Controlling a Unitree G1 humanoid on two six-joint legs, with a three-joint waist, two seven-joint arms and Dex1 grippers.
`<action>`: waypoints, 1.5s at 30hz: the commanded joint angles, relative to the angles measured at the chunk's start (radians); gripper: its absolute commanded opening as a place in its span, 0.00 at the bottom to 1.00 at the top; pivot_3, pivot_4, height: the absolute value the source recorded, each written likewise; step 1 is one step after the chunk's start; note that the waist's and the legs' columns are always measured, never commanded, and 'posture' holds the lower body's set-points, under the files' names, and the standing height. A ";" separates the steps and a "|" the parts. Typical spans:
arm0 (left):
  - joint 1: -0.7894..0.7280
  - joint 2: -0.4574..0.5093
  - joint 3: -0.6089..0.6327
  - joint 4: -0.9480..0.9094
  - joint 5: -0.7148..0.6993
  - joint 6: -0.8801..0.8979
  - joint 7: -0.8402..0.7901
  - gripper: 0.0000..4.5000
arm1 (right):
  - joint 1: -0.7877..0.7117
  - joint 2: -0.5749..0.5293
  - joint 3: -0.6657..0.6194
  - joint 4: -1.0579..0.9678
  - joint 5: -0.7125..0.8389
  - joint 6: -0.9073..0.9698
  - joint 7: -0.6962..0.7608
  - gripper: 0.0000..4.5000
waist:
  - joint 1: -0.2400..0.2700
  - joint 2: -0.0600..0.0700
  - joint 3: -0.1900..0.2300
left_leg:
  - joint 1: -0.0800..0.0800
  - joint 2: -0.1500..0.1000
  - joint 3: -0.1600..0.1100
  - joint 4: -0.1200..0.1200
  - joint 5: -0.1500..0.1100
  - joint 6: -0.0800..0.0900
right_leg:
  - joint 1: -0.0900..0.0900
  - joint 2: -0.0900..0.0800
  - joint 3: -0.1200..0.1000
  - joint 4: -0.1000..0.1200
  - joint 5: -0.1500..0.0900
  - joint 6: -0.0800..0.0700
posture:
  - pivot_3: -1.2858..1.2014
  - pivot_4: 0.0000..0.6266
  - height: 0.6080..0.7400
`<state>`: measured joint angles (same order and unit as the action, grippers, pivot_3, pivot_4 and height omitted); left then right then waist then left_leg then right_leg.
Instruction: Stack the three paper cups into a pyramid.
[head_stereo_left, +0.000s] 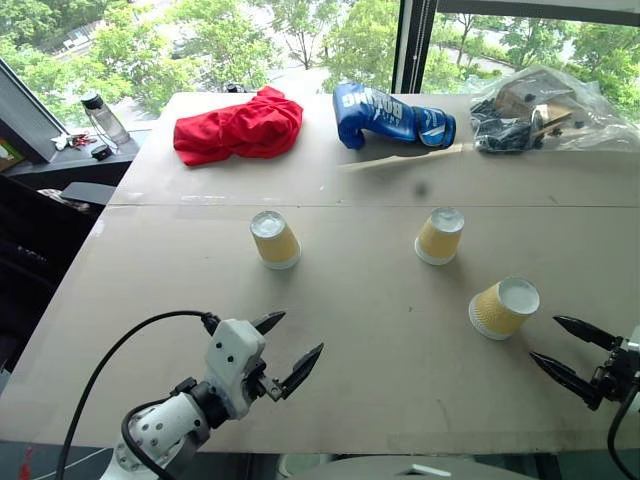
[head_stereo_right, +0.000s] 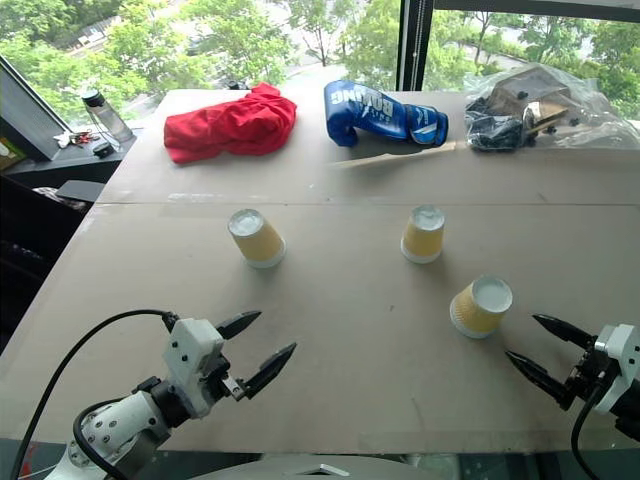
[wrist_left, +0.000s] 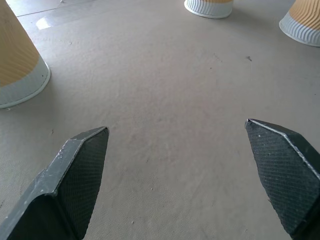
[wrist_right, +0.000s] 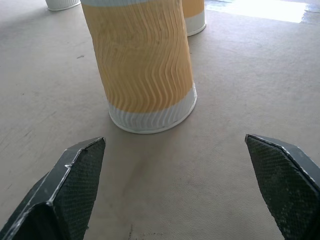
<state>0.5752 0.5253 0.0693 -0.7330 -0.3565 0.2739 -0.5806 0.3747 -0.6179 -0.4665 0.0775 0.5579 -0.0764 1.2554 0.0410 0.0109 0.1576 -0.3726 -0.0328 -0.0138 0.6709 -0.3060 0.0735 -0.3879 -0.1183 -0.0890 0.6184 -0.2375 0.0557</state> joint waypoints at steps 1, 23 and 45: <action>0.003 -0.003 0.004 0.012 0.006 -0.039 -0.012 1.00 | -0.006 -0.029 -0.010 0.007 0.005 -0.007 0.021 0.98 | 0.000 0.000 0.000 | 0.000 0.000 0.000 0.000 0.000 0.000 | 0.000 0.000 0.000 0.000 0.000 0.000 | 0.52 0.24 0.98; 0.017 -0.019 0.049 0.050 -0.058 -0.072 -0.064 1.00 | -0.003 -0.049 0.000 0.024 0.004 0.004 0.038 0.98 | 0.000 0.000 0.000 | 0.001 0.001 0.001 0.001 0.000 0.000 | 0.000 0.001 0.001 0.001 0.000 -0.001 | 0.52 0.24 0.98; -0.285 -0.149 0.176 0.259 0.056 -0.229 0.139 1.00 | 0.045 -0.175 -0.221 -0.460 0.377 0.288 0.013 0.98 | 0.004 -0.002 0.000 | 0.003 0.002 0.003 0.004 0.000 0.000 | 0.002 0.003 0.002 0.004 0.004 0.001 | 0.52 0.24 0.98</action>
<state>0.3107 0.3691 0.2299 -0.4873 -0.3145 0.0552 -0.4569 0.4255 -0.7815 -0.6660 -0.3082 0.8887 0.1818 1.2942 0.0447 0.0092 0.1578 -0.3701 -0.0303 -0.0116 0.6754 -0.3058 0.0734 -0.3862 -0.1148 -0.0873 0.6226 -0.2330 0.0566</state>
